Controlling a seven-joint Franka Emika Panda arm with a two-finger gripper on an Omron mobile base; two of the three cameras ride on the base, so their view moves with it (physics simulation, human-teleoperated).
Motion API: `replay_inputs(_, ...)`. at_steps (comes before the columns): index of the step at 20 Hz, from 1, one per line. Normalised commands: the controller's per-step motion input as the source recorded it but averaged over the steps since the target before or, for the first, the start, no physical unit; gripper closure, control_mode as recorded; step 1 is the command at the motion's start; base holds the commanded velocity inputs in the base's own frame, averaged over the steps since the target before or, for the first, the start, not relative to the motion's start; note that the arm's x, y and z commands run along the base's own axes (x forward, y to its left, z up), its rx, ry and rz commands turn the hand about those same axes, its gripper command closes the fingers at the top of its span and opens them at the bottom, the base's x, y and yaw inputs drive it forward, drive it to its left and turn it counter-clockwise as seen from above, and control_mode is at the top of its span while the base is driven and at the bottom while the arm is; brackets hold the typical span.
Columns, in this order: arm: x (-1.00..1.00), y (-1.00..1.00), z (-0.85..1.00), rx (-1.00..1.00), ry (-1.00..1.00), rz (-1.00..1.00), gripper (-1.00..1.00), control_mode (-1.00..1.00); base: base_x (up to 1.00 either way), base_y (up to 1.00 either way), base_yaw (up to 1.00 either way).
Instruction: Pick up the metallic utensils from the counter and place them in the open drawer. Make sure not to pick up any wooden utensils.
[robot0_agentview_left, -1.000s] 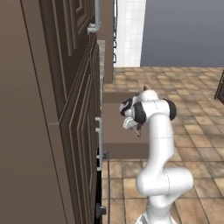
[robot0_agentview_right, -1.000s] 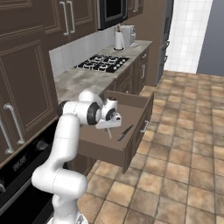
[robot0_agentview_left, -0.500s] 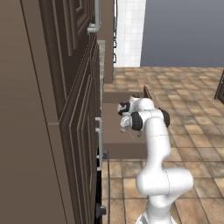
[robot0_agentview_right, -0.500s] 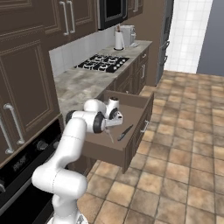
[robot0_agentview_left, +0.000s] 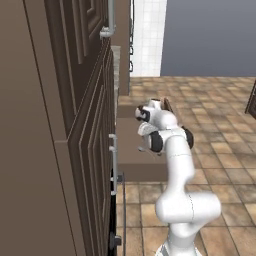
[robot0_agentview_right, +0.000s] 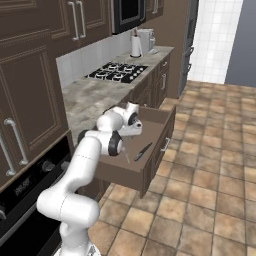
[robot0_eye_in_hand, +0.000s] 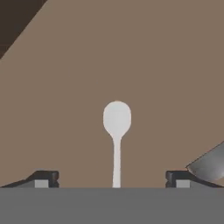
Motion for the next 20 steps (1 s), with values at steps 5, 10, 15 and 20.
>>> replay_inputs(5,-0.95,-0.32,1.0,0.02,-0.05,-0.06,-1.0,-1.0,0.0,0.0,0.0)
replay_inputs(10,-1.0,-0.43,0.86,0.01,-0.14,-0.05,-1.0,-1.0,0.0,0.0,0.0)
replay_inputs(15,-1.0,-0.67,0.03,0.02,-0.41,0.0,-1.0,-1.0,0.0,0.0,0.0)
replay_inputs(20,-1.0,-0.6,-0.06,0.01,-0.47,0.0,-1.0,-1.0,0.0,0.0,0.0)
